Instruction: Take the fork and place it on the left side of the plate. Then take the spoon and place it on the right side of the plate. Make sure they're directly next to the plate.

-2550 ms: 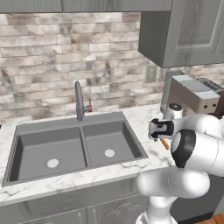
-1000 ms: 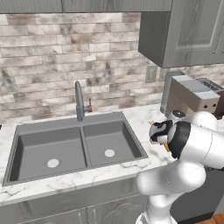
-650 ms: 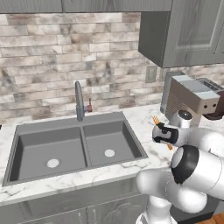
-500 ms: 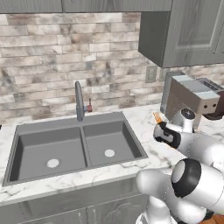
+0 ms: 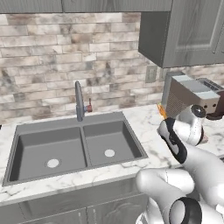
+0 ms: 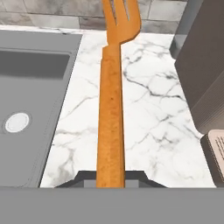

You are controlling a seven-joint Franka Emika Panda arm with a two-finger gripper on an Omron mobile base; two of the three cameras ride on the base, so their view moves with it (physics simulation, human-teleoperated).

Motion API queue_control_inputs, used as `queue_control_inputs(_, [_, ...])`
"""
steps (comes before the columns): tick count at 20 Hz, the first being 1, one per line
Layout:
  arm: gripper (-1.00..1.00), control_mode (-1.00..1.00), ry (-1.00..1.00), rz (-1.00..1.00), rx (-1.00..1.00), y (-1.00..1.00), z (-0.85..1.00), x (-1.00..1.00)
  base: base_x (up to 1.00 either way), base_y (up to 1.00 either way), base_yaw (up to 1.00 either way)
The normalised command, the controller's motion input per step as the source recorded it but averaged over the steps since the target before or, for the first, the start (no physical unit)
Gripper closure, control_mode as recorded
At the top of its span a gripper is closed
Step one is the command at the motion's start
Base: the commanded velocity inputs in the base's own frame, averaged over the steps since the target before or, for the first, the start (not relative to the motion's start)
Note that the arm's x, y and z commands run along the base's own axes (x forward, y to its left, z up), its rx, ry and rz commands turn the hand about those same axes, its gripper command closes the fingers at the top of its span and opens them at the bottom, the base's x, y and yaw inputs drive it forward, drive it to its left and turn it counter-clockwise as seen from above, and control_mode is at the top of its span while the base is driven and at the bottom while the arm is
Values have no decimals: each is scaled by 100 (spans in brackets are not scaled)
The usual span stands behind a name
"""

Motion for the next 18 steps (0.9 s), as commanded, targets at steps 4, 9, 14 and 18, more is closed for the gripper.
queue_control_inputs(4, [100, -100, -3, 4, 0, 0, 55, -12, 0, 0, 0])
queue_control_inputs(9, [100, -100, -1, 4, 0, 0, 55, -7, 0, 0, 0])
queue_control_inputs(14, [100, -100, 0, 6, 0, 8, 53, -4, 0, 0, 0])
queue_control_inputs(18, [100, -100, 0, 8, 0, 6, 16, -29, 0, 0, 0])
